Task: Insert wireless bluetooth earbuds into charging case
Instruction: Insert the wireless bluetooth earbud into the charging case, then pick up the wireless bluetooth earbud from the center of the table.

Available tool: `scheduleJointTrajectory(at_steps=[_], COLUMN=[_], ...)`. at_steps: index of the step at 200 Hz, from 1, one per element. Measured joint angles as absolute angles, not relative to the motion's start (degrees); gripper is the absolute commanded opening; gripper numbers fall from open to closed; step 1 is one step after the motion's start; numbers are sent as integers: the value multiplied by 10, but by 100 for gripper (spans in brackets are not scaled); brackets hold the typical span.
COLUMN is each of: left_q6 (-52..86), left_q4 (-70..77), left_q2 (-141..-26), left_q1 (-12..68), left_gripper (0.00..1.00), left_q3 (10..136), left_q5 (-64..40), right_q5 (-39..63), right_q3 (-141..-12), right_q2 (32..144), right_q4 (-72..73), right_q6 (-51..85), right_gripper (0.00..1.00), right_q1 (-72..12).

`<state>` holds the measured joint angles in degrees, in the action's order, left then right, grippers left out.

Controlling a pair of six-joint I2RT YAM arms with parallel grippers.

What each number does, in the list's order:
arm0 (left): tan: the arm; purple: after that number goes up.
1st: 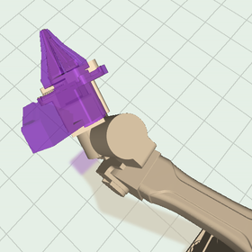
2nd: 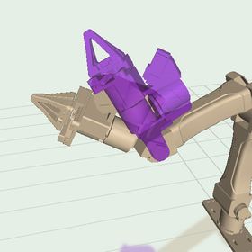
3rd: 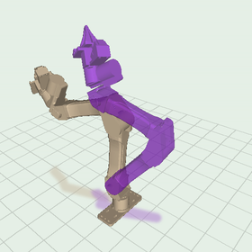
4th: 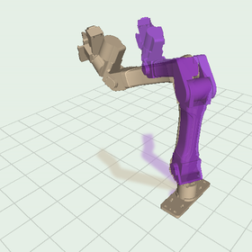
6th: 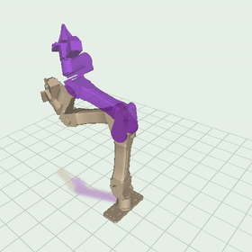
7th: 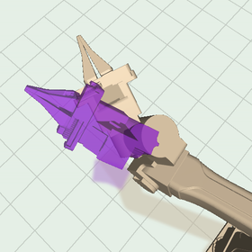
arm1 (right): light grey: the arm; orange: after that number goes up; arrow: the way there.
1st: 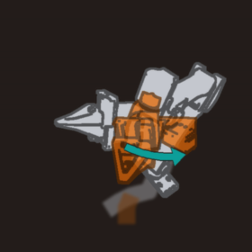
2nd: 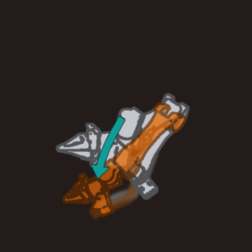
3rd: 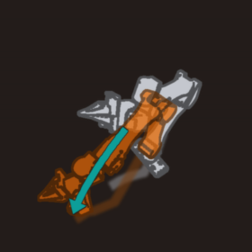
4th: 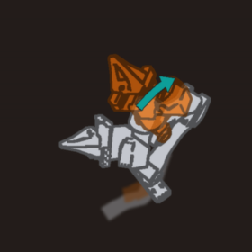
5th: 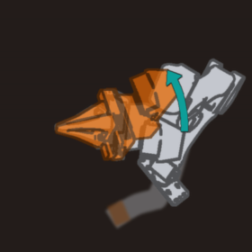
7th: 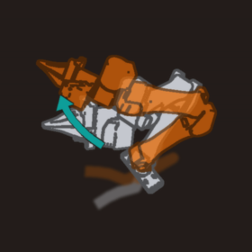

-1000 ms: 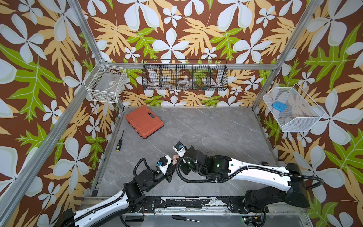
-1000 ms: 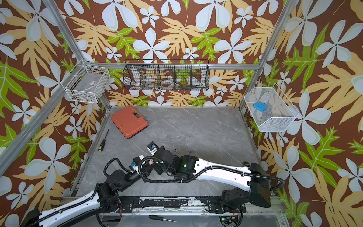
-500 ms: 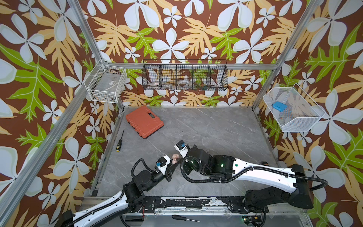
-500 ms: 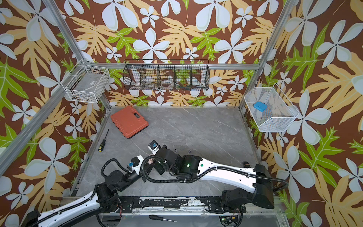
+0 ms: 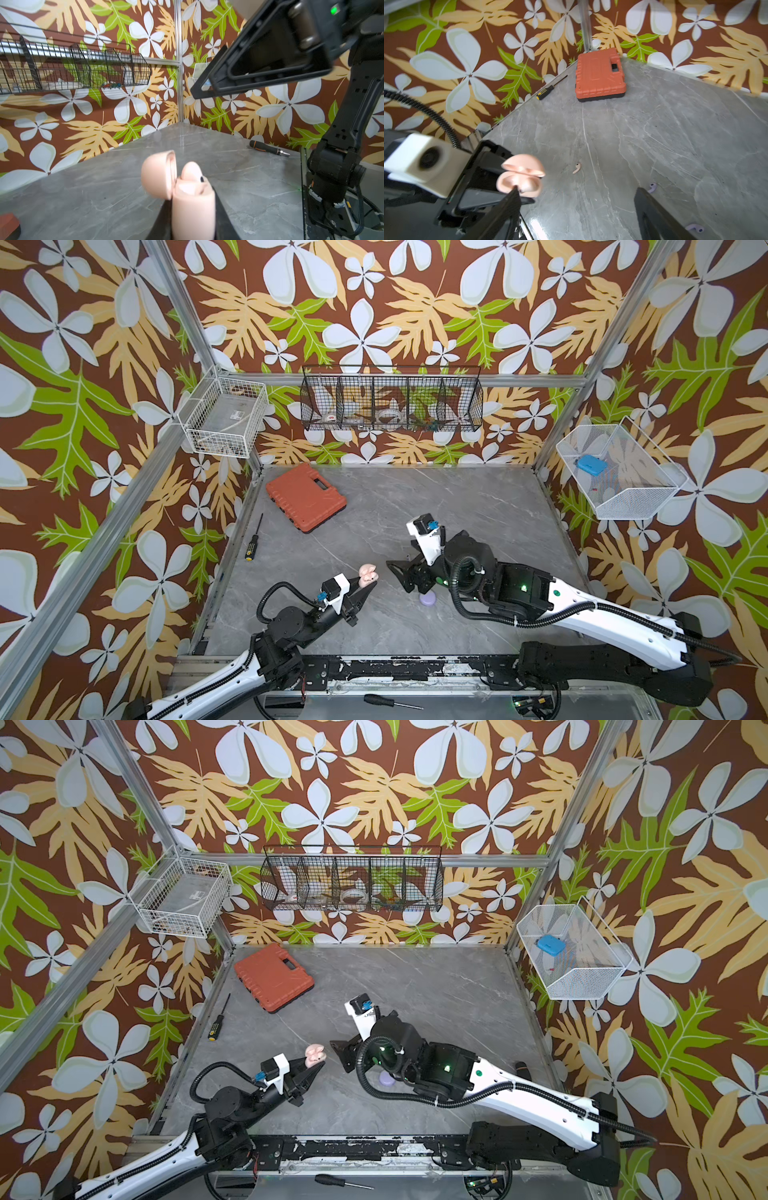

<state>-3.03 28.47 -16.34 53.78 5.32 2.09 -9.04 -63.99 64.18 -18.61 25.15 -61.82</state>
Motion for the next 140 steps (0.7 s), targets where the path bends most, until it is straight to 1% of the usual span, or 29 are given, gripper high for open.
scheduleJointTrajectory(at_steps=[5, 27, 54, 91, 120, 140], left_q6=[-31, -31, -46, -61, -78, -91], left_q4=[285, 286, 262, 209, 163, 147], left_q2=[-156, -129, -85, -10, -2, -2], left_q1=[538, 538, 538, 538, 538, 538], left_gripper=[0, 0, 0, 0, 0, 0], left_q3=[57, 67, 77, 79, 76, 73], left_q5=[21, 15, 3, -17, -16, -18], right_q5=[-82, -44, -15, 0, 8, 15], right_q3=[-636, -622, -620, -630, -632, -639], right_q2=[638, 634, 660, 724, 769, 803], right_q4=[-185, -182, -191, -224, -227, -227], right_q6=[257, 289, 323, 346, 362, 373], right_gripper=[100, 100, 100, 100, 98, 95], right_q1=[-606, -548, -506, -500, -499, -499])
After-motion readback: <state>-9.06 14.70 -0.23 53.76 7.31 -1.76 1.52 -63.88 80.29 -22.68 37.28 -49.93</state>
